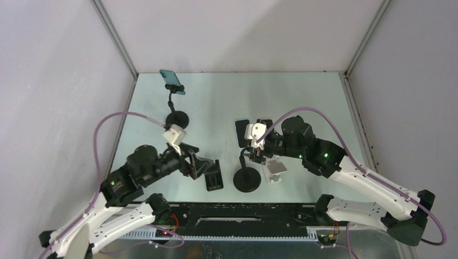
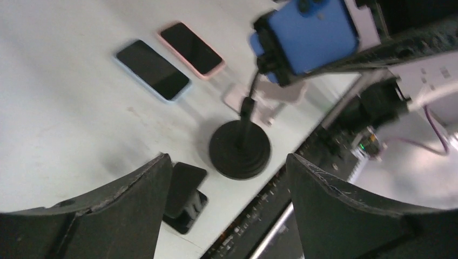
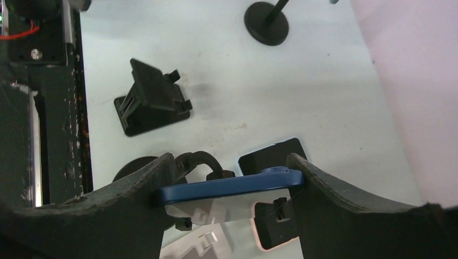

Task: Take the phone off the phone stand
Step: Pick up the phone stand with the phone at the center of the board.

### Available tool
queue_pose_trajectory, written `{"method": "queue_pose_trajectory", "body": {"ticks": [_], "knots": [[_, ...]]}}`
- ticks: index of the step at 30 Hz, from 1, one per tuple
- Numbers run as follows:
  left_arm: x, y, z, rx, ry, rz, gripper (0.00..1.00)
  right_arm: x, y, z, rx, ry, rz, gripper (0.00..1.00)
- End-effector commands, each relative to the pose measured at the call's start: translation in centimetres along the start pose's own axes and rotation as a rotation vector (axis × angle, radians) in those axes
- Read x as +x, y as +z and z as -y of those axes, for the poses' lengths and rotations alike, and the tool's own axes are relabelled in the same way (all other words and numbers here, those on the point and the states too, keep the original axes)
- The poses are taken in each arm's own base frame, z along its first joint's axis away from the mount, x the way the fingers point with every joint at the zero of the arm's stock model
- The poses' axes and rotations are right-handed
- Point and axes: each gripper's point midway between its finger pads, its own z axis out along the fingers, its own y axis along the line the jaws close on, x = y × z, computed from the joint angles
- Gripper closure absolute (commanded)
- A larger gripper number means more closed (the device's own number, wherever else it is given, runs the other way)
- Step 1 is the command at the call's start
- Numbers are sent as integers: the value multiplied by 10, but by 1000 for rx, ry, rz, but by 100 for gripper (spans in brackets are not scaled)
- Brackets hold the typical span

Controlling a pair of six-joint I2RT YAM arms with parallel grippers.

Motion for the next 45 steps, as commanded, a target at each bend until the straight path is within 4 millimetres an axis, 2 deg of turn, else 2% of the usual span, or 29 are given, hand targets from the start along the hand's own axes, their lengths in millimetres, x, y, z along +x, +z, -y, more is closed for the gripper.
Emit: {"method": "queue_pose_trajectory", "body": {"ticks": [1,2,3,4,5,6,7,8,9,12,17,22,26,37,45], "knots": [[5,15,32,132,6,22,15,-49,-16,6,42,-90,231,100],[8,14,43,167,26,24,15,-46,-18,0,27,-94,241,100],[8,19,41,150,32,51,14,-45,-19,-2,21,-95,245,100],[4,18,54,195,52,78,14,-42,-20,-6,11,-94,251,100],[10,19,58,210,80,85,13,-41,-22,-8,7,-92,253,100],[6,20,64,232,88,118,13,-39,-24,-11,-1,-91,258,100],[16,23,68,251,127,113,13,-38,-25,-14,-11,-90,257,100],[12,24,72,265,133,148,13,-38,-28,-19,-29,-93,268,100],[22,28,75,274,177,142,13,-37,-30,-23,-49,-94,273,100],[30,35,87,313,247,170,13,-34,-35,-33,-86,-89,283,100],[35,56,86,267,367,181,14,-30,-42,-52,-168,-79,299,100],[38,75,84,217,455,187,14,-30,-45,-63,-205,-69,321,100],[40,82,87,222,502,196,22,-32,-50,-67,-213,-66,347,100],[59,66,137,530,458,153,23,-38,-61,-78,-259,-87,403,100],[74,68,134,533,419,121,20,-45,-67,-81,-271,-97,433,100]]}}
